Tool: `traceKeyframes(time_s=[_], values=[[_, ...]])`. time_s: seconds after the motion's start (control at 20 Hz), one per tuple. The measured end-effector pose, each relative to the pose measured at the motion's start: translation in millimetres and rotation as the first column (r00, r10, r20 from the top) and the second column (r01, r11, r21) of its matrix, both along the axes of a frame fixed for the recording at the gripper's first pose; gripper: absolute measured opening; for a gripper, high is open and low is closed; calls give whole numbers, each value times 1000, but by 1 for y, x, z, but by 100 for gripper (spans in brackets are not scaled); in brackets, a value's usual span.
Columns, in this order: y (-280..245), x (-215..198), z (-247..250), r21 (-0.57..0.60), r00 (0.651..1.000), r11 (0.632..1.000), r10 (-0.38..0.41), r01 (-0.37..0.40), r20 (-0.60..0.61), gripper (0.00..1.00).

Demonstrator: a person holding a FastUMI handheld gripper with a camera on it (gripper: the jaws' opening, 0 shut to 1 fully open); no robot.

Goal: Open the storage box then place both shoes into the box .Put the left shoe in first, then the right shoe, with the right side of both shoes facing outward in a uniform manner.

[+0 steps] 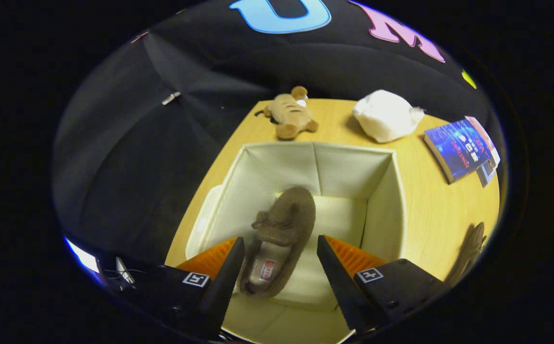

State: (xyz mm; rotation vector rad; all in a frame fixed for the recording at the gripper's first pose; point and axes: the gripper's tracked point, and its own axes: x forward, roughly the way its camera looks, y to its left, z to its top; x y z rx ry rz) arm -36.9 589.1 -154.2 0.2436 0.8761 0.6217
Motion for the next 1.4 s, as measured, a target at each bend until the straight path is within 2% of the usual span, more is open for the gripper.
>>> traceKeyframes(time_s=[0.25,0.4,0.5,0.75,0.9,1.05,1.25,1.4], values=[[-80,-9,54,56,987,998,12,-21,162,98],[-157,-9,59,11,965,1000,-19,17,262,98],[-213,-14,50,-31,957,998,-52,63,284,98],[-348,-28,-12,-142,962,972,-153,188,228,98],[-408,-38,-64,-211,968,950,-199,228,153,98],[-448,-43,-112,-256,969,934,-238,249,72,98],[-472,-41,-160,-332,973,916,-228,225,33,96],[-477,-34,-192,-390,977,898,-210,203,26,81]])
